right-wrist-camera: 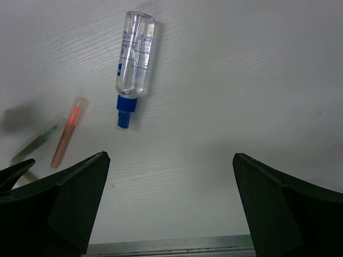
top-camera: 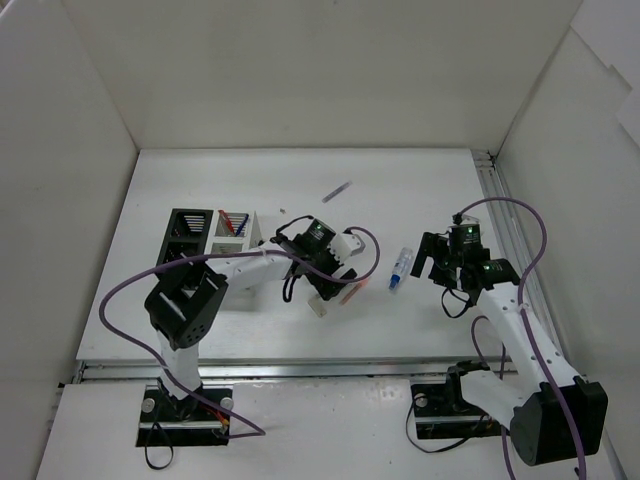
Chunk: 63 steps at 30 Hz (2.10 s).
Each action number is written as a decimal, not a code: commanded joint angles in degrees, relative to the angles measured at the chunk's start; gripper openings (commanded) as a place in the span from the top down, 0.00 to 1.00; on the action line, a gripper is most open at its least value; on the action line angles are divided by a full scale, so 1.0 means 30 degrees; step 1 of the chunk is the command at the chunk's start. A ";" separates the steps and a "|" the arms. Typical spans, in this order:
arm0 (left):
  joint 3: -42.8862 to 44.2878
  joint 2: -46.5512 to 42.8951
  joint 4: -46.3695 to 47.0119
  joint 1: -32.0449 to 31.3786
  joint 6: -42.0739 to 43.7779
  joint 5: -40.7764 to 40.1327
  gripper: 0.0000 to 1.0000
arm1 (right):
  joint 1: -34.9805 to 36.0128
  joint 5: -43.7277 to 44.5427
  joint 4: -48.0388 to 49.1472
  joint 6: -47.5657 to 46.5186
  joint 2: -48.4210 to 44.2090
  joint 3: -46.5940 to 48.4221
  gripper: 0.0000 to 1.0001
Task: Sort the stationery into containers
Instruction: Pick up the pen from the center of the board, then place the pen in the storage box.
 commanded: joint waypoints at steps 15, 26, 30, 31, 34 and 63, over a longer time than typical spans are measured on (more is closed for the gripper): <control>0.1887 0.2052 0.0125 -0.1115 0.0566 -0.2269 0.45 | -0.0312 0.0023 0.0151 -0.0475 0.0276 0.0866 0.02; 0.2649 0.2433 0.0827 -0.0592 0.1036 -0.2883 1.00 | -0.0488 0.0082 0.0151 -0.0446 0.0100 0.0895 0.02; 0.2649 0.1206 0.1939 0.0873 0.0072 -0.3905 1.00 | -0.0518 -0.0005 0.0151 -0.0446 -0.0105 0.0982 0.02; 0.2620 0.0448 0.2116 0.1573 -0.0134 -0.4084 1.00 | -0.0546 -0.0006 0.0151 -0.0504 -0.0134 0.1011 0.02; 0.1978 -0.1779 0.3634 0.2717 -0.1858 -0.6065 1.00 | -0.0518 -0.0240 0.0180 -0.0563 -0.0514 0.1099 0.02; -1.2671 -1.6697 1.0439 0.7615 -1.1913 -1.2290 0.83 | -0.0518 -0.0797 0.0590 -0.0885 -0.1570 0.0602 0.02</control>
